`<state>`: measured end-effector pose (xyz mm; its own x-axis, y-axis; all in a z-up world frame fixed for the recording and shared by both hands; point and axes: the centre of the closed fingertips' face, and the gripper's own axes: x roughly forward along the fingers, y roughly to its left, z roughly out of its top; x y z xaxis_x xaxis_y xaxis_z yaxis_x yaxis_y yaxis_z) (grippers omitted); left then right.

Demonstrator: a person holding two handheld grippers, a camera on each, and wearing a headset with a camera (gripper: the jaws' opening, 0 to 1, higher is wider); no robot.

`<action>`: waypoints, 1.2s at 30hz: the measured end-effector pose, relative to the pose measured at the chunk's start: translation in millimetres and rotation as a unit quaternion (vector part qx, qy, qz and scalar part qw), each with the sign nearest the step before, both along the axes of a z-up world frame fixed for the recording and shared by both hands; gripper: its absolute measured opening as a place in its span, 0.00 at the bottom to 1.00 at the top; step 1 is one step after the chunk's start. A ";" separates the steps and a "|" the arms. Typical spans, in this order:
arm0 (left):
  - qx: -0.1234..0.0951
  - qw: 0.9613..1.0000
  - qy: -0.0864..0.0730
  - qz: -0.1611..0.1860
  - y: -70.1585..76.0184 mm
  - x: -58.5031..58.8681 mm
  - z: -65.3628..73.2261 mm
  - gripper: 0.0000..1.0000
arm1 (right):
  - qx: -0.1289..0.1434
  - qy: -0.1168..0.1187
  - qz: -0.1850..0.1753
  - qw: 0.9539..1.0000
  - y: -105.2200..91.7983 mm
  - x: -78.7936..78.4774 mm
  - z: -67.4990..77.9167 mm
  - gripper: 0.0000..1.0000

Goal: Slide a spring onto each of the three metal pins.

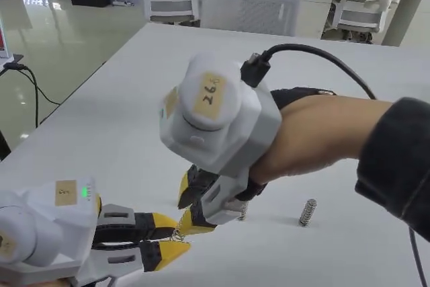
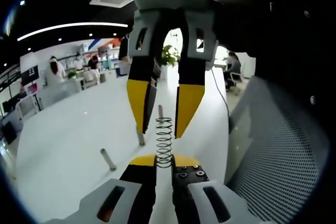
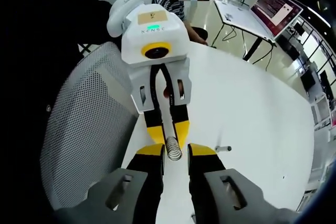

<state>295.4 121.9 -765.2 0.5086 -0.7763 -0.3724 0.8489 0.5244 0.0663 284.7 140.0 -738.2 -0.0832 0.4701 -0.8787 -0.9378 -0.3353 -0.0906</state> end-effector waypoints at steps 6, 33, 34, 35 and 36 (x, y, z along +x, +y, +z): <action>-0.009 1.000 -0.003 0.005 0.6 1.9 3.2 0.02 | 0.003 0.021 -0.010 1.000 -4.1 2.2 -5.4 0.14; -0.029 0.999 -0.012 0.007 -0.9 4.0 8.3 0.03 | 0.002 0.056 -0.023 0.998 2.5 -2.8 -13.2 0.09; -0.031 0.999 -0.011 0.008 -0.5 4.4 8.1 0.03 | 0.001 0.054 -0.023 0.998 2.7 -2.4 -13.5 0.09; -0.033 0.999 -0.009 0.009 0.1 4.6 7.4 0.03 | -0.001 0.054 -0.022 0.998 3.1 -2.3 -14.0 0.09; -0.033 0.999 -0.008 0.009 0.3 4.8 7.1 0.03 | -0.003 0.054 -0.021 0.998 3.4 -2.0 -14.4 0.09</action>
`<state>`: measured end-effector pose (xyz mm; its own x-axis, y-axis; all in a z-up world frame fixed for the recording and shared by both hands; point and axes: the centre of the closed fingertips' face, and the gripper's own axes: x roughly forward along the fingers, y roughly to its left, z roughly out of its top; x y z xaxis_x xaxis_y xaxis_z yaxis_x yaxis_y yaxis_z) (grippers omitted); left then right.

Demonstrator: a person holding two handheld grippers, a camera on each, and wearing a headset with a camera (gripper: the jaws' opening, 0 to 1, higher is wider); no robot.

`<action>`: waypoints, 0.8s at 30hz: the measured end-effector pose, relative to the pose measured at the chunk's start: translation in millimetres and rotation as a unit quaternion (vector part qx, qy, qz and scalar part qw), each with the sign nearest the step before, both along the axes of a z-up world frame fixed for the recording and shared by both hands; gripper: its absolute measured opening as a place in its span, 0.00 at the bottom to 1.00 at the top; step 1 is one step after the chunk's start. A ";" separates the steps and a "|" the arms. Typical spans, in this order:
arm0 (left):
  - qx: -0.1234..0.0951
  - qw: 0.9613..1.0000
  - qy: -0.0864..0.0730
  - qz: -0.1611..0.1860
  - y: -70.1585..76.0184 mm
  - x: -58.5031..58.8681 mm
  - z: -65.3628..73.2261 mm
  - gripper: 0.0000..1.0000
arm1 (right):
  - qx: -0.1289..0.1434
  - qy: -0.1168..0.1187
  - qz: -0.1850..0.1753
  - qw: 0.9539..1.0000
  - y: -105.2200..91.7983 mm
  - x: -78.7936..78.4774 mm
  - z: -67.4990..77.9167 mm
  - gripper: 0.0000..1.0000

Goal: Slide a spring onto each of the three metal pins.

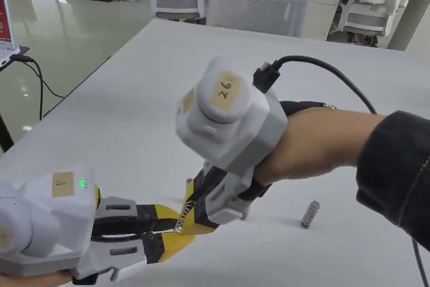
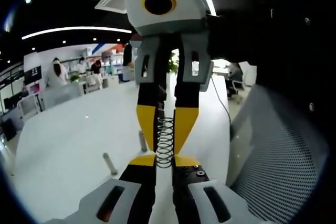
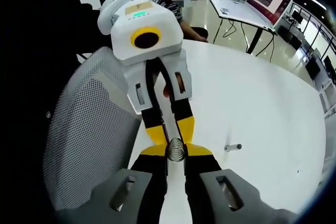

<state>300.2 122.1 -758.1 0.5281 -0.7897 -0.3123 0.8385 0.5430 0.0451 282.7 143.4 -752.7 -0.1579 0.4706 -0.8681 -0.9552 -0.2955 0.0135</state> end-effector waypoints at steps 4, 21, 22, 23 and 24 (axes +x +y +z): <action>0.002 1.000 0.004 0.003 1.9 0.9 -2.2 0.03 | -0.004 -0.002 0.003 1.000 1.2 1.0 -1.0 0.09; -0.004 0.999 0.017 0.037 18.5 1.1 -12.5 0.15 | -0.023 -0.013 -0.002 1.000 -6.7 13.3 -5.5 0.09; -0.005 0.999 0.018 0.041 20.4 1.4 -13.1 0.17 | -0.024 -0.014 -0.002 1.000 -7.3 14.5 -5.4 0.09; -0.005 0.999 0.018 0.044 21.8 1.5 -13.5 0.18 | -0.025 -0.014 -0.003 1.000 -7.7 15.5 -5.2 0.09; -0.005 0.999 0.019 0.048 23.7 1.5 -14.2 0.19 | -0.025 -0.015 -0.003 1.000 -8.0 16.5 -5.1 0.09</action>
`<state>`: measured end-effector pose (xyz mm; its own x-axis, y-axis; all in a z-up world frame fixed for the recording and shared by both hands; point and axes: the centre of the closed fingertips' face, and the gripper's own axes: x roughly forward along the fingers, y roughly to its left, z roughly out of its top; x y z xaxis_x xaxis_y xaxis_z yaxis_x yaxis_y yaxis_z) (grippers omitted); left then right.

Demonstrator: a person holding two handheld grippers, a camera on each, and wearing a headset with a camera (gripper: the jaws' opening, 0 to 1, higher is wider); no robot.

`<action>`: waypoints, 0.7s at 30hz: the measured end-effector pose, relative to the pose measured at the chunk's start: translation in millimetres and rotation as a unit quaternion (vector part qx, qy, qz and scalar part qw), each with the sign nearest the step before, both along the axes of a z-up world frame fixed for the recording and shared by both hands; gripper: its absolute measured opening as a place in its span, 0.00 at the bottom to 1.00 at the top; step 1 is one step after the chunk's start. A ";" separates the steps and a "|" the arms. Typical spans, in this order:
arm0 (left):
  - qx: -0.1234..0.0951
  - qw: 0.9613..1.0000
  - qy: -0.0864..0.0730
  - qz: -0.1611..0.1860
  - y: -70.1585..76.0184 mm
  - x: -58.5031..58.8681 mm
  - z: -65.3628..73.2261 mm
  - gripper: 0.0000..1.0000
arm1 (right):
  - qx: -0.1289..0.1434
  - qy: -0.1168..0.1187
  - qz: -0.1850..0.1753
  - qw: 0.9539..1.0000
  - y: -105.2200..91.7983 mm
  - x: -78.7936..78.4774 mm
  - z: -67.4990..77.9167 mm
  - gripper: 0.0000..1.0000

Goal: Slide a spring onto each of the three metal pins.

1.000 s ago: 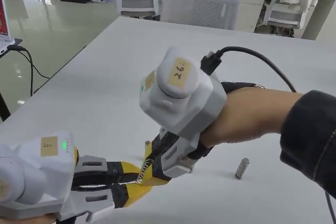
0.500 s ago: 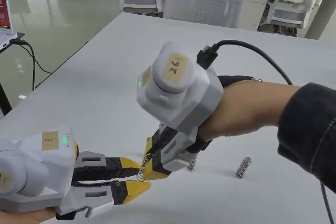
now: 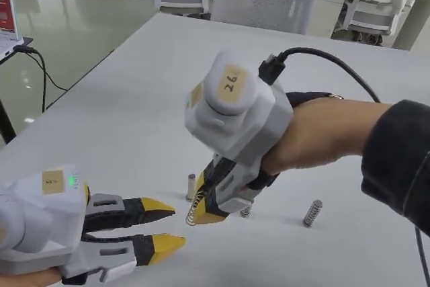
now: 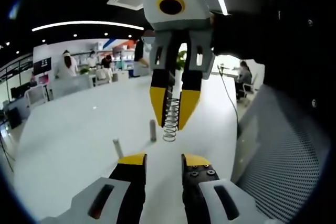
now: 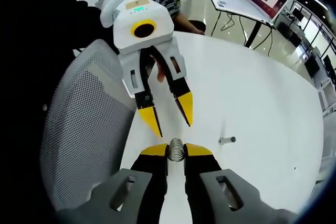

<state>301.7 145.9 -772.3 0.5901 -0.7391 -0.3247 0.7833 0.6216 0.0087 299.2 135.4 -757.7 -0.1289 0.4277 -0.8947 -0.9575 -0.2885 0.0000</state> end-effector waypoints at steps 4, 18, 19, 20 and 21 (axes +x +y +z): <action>-0.002 1.000 0.003 0.012 5.3 0.1 -2.3 0.23 | -0.002 -0.004 -0.003 1.000 -2.4 4.4 0.5 0.09; -0.008 0.999 0.014 0.039 14.3 0.5 -8.6 0.38 | -0.012 -0.022 -0.015 1.000 -11.3 24.0 4.0 0.09; -0.008 0.999 0.014 0.039 14.5 0.3 -9.0 0.39 | -0.013 -0.023 -0.016 1.000 -11.5 25.4 4.2 0.09; -0.008 0.999 0.015 0.040 14.8 -0.1 -9.3 0.39 | -0.014 -0.024 -0.017 0.999 -11.7 27.6 4.2 0.09; -0.009 0.999 0.015 0.041 15.0 -0.3 -9.3 0.40 | -0.015 -0.026 -0.018 0.999 -11.9 28.9 4.3 0.09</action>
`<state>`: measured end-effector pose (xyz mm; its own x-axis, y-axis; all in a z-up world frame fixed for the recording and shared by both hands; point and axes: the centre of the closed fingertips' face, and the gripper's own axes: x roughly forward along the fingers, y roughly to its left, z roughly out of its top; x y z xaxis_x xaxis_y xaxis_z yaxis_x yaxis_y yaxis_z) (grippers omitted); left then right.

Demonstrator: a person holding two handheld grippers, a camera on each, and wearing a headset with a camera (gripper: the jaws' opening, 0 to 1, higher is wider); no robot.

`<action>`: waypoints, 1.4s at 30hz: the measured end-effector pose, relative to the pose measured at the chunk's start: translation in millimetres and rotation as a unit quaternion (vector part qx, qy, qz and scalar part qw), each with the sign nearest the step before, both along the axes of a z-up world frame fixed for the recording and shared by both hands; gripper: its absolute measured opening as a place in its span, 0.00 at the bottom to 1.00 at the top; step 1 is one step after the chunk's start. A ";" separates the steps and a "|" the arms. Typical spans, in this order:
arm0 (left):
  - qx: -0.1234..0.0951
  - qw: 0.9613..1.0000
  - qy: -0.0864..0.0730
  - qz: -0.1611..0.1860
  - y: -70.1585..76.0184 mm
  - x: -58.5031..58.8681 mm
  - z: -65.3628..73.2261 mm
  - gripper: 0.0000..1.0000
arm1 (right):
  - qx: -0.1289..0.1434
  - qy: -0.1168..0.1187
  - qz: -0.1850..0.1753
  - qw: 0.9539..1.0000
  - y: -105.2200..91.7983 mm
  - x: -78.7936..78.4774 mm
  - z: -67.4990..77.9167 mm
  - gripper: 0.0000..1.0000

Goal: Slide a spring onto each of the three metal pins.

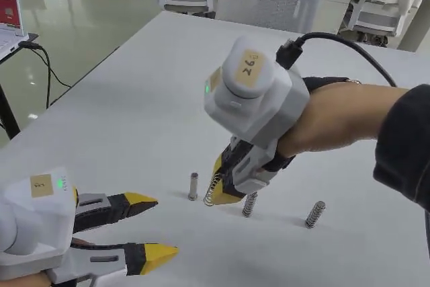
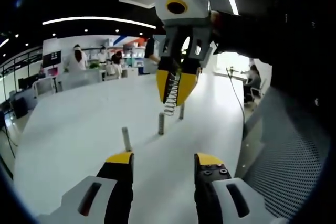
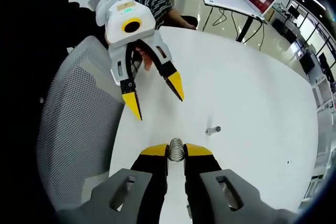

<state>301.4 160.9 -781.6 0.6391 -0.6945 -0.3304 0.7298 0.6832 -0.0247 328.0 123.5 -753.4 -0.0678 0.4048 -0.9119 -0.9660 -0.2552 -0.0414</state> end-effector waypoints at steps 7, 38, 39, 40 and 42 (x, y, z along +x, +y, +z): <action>-0.003 1.000 0.001 0.009 2.5 -1.0 -1.2 0.47 | 0.003 -0.009 -0.008 1.000 3.4 12.9 4.8 0.09; -0.002 1.000 0.009 0.024 5.3 -5.2 -9.6 0.57 | -0.019 -0.044 -0.012 0.999 35.5 59.9 -22.0 0.09; -0.002 1.000 0.009 0.025 5.6 -5.3 -9.6 0.57 | -0.020 -0.041 -0.013 0.999 35.7 59.7 -23.2 0.09; -0.002 1.000 0.009 0.025 5.9 -5.2 -9.7 0.57 | -0.020 -0.040 -0.012 0.999 36.4 59.7 -24.8 0.09; -0.003 1.000 0.009 0.026 6.6 -5.3 -9.9 0.57 | -0.024 -0.040 -0.011 0.999 37.1 59.9 -27.6 0.09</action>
